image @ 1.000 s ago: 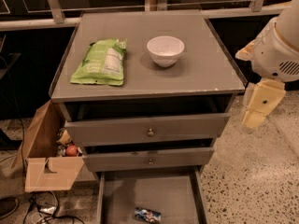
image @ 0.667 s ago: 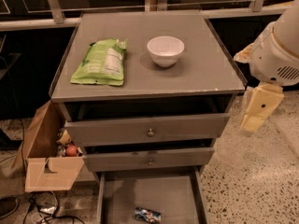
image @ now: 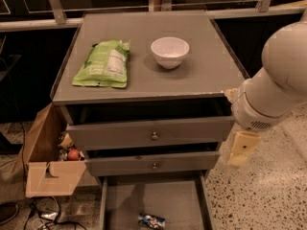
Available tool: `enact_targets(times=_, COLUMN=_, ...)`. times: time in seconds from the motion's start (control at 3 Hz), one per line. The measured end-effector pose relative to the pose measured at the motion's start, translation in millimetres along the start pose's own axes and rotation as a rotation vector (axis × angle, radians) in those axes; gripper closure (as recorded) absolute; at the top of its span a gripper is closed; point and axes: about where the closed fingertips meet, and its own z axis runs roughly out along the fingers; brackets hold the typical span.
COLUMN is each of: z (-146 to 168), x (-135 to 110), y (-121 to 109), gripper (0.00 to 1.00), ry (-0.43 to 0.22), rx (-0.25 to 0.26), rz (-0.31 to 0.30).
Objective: Pick redbull can from bottom drawer and place on counter
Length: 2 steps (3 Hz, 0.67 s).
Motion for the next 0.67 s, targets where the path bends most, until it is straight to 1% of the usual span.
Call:
enact_targets(times=0.33, z=0.5, x=0.1, y=0.4, gripper=0.00, ry=0.000, rx=0.000, rz=0.000)
enact_targets(times=0.67, z=13.5, x=-0.1, y=11.2, gripper=0.00, ry=-0.020, rx=-0.021, rz=0.002)
